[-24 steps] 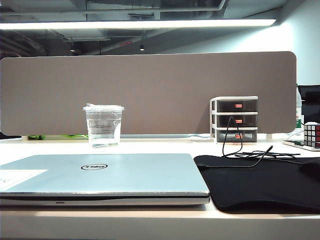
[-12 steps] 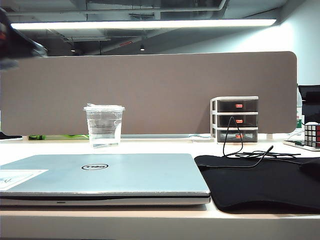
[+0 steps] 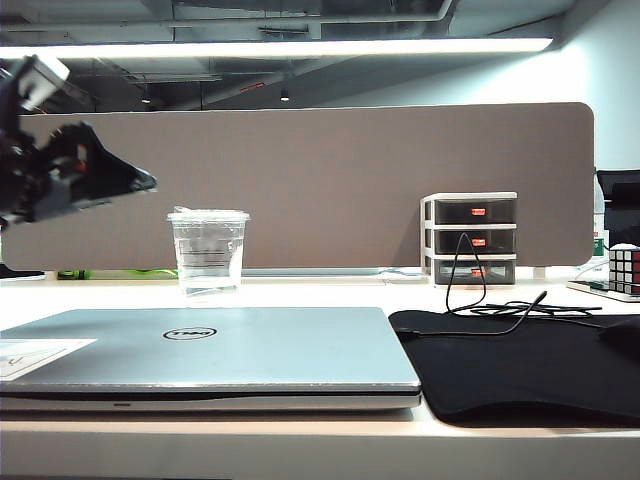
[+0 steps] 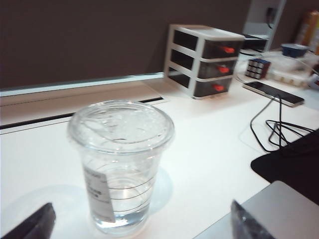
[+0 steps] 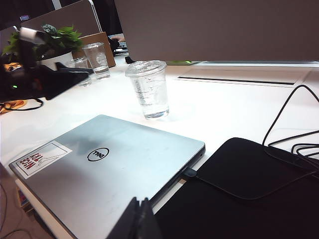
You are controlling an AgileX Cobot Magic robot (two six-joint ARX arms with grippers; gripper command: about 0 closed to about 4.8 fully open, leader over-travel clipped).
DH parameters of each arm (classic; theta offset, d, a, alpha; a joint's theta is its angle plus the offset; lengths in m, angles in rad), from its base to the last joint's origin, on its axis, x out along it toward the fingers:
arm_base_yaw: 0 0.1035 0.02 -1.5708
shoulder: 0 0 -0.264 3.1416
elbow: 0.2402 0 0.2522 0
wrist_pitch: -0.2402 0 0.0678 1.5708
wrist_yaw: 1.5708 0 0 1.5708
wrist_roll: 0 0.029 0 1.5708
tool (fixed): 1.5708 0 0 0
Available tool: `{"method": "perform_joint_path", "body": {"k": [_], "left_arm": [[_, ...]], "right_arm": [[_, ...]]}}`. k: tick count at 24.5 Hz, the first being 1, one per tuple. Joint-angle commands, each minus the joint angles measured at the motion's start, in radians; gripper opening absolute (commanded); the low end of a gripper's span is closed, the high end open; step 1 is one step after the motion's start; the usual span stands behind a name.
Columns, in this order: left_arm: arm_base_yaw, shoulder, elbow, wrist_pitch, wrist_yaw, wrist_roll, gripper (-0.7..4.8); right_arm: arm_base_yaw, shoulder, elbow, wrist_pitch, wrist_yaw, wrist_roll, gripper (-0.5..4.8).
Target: Pick up the coffee cup and place it over the laptop.
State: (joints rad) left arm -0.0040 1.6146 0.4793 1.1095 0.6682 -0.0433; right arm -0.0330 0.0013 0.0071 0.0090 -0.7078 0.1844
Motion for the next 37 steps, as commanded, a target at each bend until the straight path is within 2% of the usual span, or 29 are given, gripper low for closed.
{"method": "perform_joint_path", "body": {"k": [1,5,8,11,19,26,29,33,37], "left_arm": [[-0.001,0.066,0.052,0.014,0.032,0.01,4.79],[-0.001,0.148,0.106,0.014,0.037,0.022,4.79],[-0.001,0.24,0.162,0.005,0.054,0.075,4.79],[-0.001,0.296,0.201,0.002,0.058,0.091,4.79],[-0.007,0.467,0.345,0.003,0.114,0.096,4.79],[-0.029,0.525,0.445,-0.038,0.122,0.098,4.79],[-0.039,0.527,0.474,-0.063,0.121,0.128,4.79],[-0.046,0.545,0.556,-0.159,0.128,0.148,4.79],[-0.053,0.571,0.603,-0.175,0.144,0.148,4.79]], "right_arm": [[0.0,-0.002,-0.005,0.008,-0.002,0.002,-0.06],[0.0,-0.002,-0.005,0.002,-0.002,-0.001,-0.06],[0.0,-0.002,-0.005,-0.015,-0.002,-0.003,-0.06],[0.0,-0.002,-0.005,-0.013,-0.001,-0.005,-0.06],[0.0,-0.002,-0.005,-0.013,-0.002,-0.005,-0.06],[0.0,-0.002,-0.005,-0.012,-0.001,-0.007,-0.06],[0.0,-0.002,-0.005,-0.013,-0.001,-0.01,-0.06],[0.0,-0.002,-0.005,-0.013,-0.002,-0.01,-0.06],[0.0,-0.002,-0.005,-0.013,-0.001,-0.01,-0.06]]}}
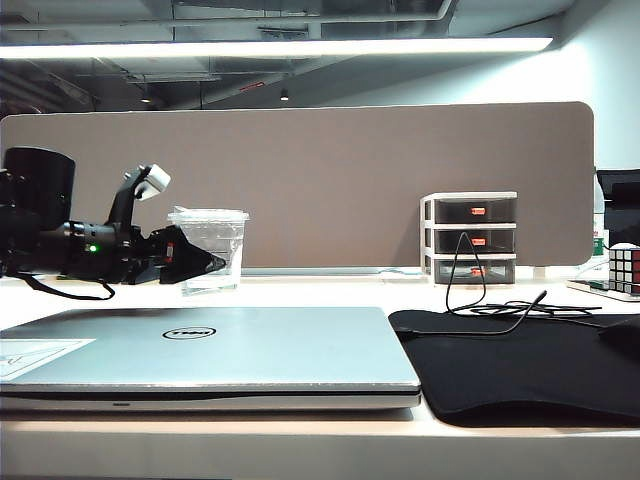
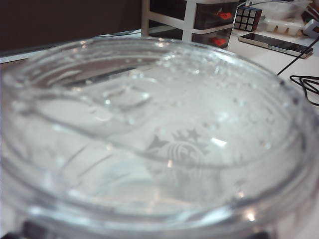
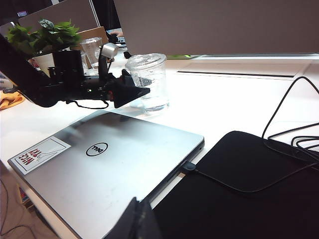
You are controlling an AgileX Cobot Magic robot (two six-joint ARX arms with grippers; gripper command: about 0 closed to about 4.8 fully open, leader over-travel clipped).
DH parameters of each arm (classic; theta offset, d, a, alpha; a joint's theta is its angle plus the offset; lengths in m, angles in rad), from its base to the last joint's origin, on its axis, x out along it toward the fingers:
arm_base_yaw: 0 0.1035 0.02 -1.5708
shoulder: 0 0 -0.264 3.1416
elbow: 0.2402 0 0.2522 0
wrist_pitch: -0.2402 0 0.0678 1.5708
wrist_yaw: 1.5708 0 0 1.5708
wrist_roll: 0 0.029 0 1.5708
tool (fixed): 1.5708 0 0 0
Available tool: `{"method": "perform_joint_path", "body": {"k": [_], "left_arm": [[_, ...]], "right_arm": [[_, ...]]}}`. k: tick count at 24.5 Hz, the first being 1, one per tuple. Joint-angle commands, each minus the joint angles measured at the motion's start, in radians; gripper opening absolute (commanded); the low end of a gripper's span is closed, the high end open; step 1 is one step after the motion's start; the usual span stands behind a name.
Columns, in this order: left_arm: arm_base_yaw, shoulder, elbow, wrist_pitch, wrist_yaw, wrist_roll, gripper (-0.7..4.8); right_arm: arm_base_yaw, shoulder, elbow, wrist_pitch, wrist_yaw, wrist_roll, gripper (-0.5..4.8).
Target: Pick up the coffee cup and place it over the laptop.
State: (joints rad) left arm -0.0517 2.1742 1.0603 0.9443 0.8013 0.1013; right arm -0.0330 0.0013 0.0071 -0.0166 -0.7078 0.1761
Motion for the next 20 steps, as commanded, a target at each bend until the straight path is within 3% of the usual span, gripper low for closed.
{"method": "perform_joint_path", "body": {"k": [1,20], "left_arm": [[-0.01,0.015,0.027,-0.011,0.011,0.004,4.79],[-0.023,0.046,0.084,0.029,-0.013,0.018,4.79]], "right_arm": [[0.0,-0.002,-0.005,0.013,-0.001,-0.001,-0.06],[0.0,-0.002,-0.005,0.009,-0.001,-0.001,-0.06]]}}
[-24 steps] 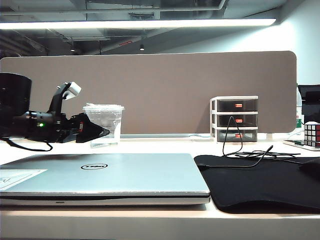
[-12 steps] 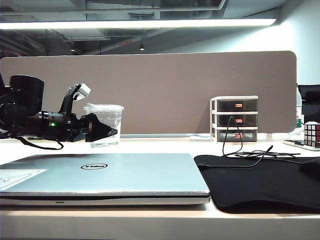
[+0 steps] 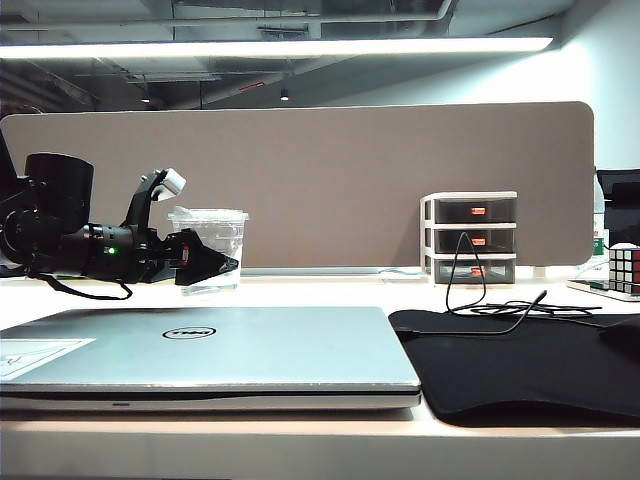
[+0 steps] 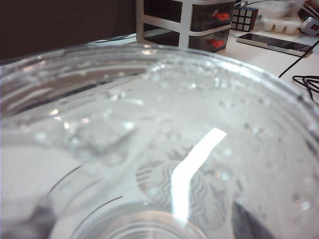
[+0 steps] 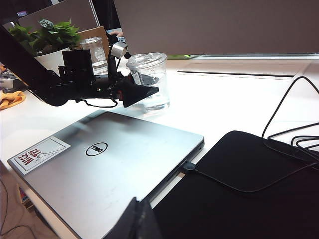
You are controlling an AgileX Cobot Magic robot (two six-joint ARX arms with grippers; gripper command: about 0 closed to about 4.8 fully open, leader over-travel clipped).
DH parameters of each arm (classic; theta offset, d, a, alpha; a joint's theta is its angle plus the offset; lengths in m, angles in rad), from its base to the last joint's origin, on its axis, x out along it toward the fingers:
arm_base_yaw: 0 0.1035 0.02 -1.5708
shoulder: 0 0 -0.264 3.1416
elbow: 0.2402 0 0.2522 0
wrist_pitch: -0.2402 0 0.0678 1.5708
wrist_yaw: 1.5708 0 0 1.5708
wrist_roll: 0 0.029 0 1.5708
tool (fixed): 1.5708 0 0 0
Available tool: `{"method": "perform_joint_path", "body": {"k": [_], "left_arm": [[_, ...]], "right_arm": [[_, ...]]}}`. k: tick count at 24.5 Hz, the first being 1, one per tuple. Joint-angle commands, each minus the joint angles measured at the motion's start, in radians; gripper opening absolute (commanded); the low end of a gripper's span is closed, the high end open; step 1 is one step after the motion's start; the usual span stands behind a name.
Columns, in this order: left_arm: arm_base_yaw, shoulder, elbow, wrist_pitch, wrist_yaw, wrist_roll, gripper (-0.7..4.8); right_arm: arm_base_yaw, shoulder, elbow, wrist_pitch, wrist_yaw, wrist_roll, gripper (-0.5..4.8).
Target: Pick up the coffee cup and place it over the laptop.
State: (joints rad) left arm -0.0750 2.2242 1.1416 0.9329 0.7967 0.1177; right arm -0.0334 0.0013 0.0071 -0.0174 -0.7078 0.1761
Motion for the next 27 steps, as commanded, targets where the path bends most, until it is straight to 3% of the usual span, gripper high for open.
{"method": "perform_joint_path", "body": {"k": [1,13,14,16,27], "left_arm": [[0.0,-0.005,0.003,0.058,-0.008,0.0,4.79],[0.002,-0.005,0.003,0.064,-0.007,-0.034,4.12],[0.003,-0.005,0.003,0.064,0.003,-0.051,2.87],[0.003,-0.005,0.003,0.064,0.026,-0.051,2.03],[0.005,-0.045,-0.014,0.082,0.082,-0.073,2.15]], "right_arm": [[0.0,-0.002,-0.005,0.01,-0.002,-0.001,-0.06],[0.0,-0.002,-0.005,-0.01,-0.001,-0.001,-0.06],[0.0,-0.002,-0.005,-0.01,-0.001,-0.001,-0.06],[0.0,-0.002,-0.005,-0.01,-0.001,-0.001,-0.06],[0.0,-0.002,-0.005,-0.009,-0.002,-0.001,-0.06]]}}
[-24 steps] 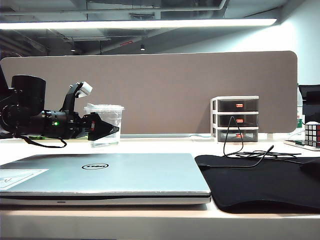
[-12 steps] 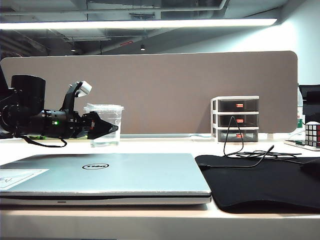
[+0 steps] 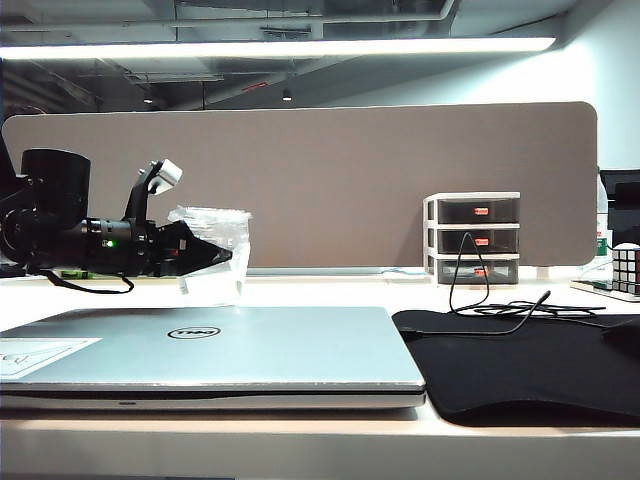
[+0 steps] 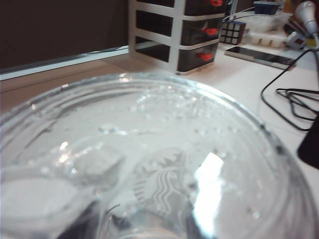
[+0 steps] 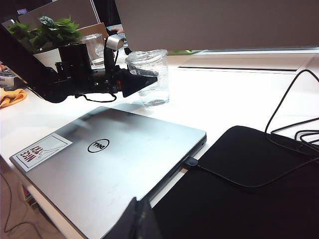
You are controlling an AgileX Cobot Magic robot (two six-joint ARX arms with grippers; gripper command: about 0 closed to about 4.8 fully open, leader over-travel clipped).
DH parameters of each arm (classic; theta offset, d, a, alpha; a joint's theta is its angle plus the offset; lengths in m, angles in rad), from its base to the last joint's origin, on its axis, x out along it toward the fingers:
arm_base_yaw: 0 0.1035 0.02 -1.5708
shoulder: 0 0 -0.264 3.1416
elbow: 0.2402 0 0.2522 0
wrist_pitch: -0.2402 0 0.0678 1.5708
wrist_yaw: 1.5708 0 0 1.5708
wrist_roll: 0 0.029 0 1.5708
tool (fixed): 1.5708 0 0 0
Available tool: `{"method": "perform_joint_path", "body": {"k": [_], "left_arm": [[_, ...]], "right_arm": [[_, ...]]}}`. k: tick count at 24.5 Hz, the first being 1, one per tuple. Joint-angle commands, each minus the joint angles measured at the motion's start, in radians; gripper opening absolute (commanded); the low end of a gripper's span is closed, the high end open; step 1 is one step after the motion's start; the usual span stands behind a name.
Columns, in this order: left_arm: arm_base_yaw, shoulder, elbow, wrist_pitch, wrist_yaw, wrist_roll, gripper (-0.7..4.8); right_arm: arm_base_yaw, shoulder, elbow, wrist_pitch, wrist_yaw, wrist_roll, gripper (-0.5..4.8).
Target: Pick up the coffee cup and place it over the laptop.
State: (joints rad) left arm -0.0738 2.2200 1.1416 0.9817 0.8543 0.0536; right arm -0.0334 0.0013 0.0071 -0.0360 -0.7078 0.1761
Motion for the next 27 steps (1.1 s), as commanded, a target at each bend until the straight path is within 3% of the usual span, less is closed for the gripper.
{"method": "perform_joint_path", "body": {"k": [1,4,13,19,24,27], "left_arm": [[0.004,-0.055,-0.021,0.037,0.022,-0.008,2.16],[0.009,-0.095,-0.041,0.037,0.023,-0.013,2.48],[0.011,-0.269,-0.253,0.117,0.021,-0.056,2.48],[0.005,-0.351,-0.422,0.252,0.009,-0.106,2.47],[-0.001,-0.374,-0.613,0.472,-0.031,-0.211,2.47],[-0.015,-0.375,-0.69,0.472,-0.037,-0.167,2.47]], "right_arm": [[0.0,-0.002,-0.005,0.01,-0.002,-0.001,-0.06],[0.0,-0.002,-0.005,0.01,-0.002,-0.001,-0.06],[0.0,-0.002,-0.005,0.011,-0.002,-0.019,-0.06],[0.0,-0.002,-0.005,0.01,-0.002,-0.019,-0.06],[0.0,-0.002,-0.005,0.01,-0.013,-0.019,-0.06],[0.0,-0.002,-0.005,0.01,-0.029,-0.019,-0.06]]}}
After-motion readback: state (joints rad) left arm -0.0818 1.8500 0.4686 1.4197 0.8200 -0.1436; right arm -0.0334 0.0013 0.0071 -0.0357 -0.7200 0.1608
